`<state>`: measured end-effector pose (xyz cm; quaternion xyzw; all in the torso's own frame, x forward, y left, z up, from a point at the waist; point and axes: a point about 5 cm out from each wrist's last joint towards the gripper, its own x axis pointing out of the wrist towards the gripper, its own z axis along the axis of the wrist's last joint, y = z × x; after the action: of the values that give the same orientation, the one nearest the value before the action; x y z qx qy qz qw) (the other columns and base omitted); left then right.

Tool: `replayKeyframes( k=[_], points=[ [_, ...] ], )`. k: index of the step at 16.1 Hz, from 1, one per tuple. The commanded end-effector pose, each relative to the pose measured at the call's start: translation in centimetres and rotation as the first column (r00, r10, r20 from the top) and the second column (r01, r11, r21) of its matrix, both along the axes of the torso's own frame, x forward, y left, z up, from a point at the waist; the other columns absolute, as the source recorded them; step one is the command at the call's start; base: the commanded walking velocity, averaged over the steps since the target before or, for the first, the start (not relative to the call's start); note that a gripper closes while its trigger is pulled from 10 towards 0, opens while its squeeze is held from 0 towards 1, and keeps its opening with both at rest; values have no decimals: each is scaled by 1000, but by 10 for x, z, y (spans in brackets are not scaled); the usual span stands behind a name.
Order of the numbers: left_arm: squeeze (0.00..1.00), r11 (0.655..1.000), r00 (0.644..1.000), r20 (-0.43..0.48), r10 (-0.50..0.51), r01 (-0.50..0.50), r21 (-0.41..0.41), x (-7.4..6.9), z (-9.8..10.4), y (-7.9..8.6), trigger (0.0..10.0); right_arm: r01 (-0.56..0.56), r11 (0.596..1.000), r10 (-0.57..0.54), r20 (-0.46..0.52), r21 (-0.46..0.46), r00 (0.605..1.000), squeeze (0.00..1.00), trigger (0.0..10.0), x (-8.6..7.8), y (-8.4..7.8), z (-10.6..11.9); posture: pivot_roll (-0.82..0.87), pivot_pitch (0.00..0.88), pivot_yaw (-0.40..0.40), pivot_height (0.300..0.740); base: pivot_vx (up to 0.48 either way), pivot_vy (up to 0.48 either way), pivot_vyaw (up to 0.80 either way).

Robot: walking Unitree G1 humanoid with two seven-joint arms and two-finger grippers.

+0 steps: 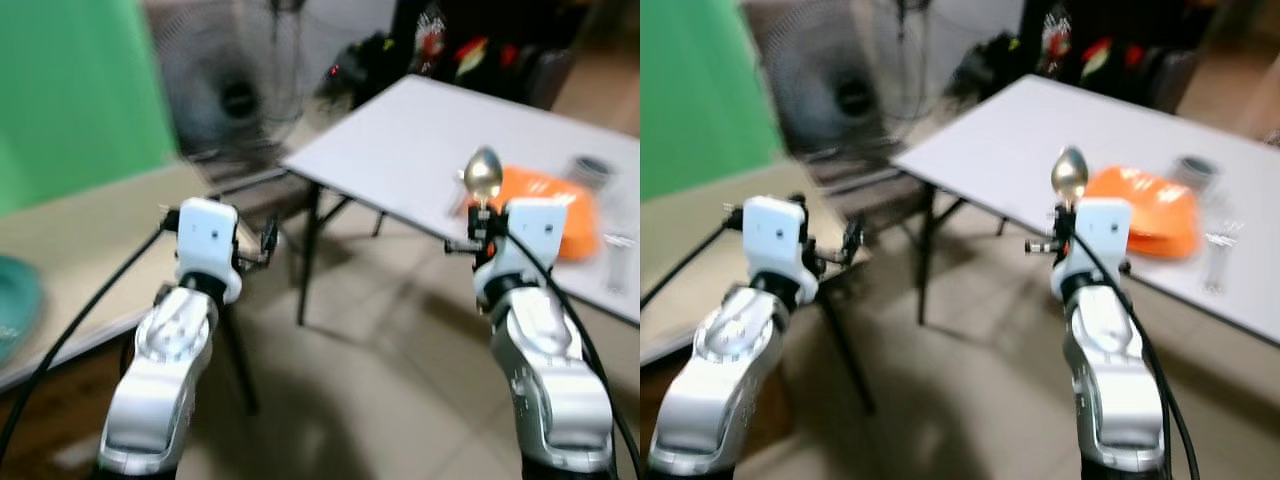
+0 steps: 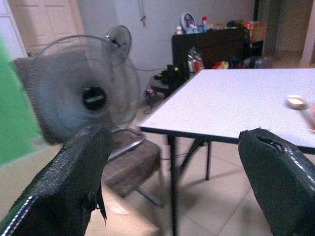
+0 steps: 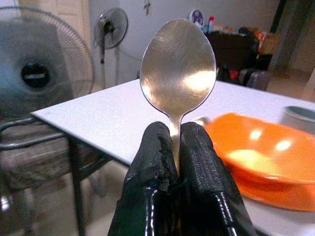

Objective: Setting the table

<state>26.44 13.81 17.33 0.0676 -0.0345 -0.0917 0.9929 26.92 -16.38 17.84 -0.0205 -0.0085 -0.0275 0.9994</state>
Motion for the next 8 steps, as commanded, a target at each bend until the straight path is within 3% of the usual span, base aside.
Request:
replayKeyframes(
  k=[1,8],
  points=[
    [0,1000,1000,5,-20,20,0,0,2,-5,10000,32,999,-32,1,-13,999,0,10000,-1,-8,1,-75,0,15,740,0,-458,0],
    [0,1000,1000,2,-30,30,1,1,1,-9,10000,39,999,-39,-8,-33,999,0,10000,-1,-13,-1,-83,0,18,740,0,-444,0]
  ],
)
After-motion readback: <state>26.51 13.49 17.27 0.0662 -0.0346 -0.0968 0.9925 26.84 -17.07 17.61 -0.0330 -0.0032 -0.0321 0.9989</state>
